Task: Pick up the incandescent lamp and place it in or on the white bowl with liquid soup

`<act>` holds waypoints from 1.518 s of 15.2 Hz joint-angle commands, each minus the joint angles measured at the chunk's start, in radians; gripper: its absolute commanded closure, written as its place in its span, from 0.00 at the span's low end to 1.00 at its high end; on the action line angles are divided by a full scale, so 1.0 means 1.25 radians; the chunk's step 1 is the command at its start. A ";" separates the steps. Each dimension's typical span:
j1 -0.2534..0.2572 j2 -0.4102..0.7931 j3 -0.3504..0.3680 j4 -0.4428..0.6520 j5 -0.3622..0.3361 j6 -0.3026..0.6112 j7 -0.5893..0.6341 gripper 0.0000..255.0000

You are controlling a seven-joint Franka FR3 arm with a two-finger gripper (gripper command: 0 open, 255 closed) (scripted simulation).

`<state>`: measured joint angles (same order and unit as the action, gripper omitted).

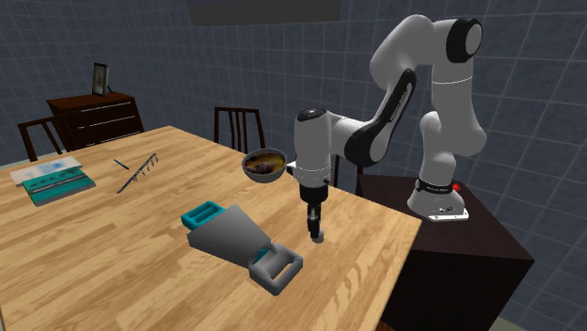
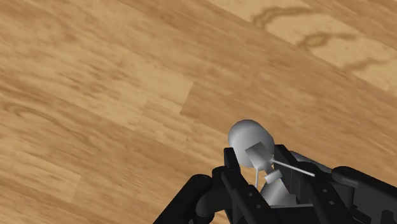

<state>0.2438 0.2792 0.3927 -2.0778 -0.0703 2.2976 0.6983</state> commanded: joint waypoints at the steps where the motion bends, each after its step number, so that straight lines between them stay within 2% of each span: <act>1: -0.003 -0.014 0.002 0.004 0.007 -0.017 -0.005 1.00; 23: -0.018 -0.133 0.016 0.108 0.063 -0.231 -0.035 1.00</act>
<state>0.2221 0.1219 0.4123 -1.9473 0.0051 2.0217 0.6563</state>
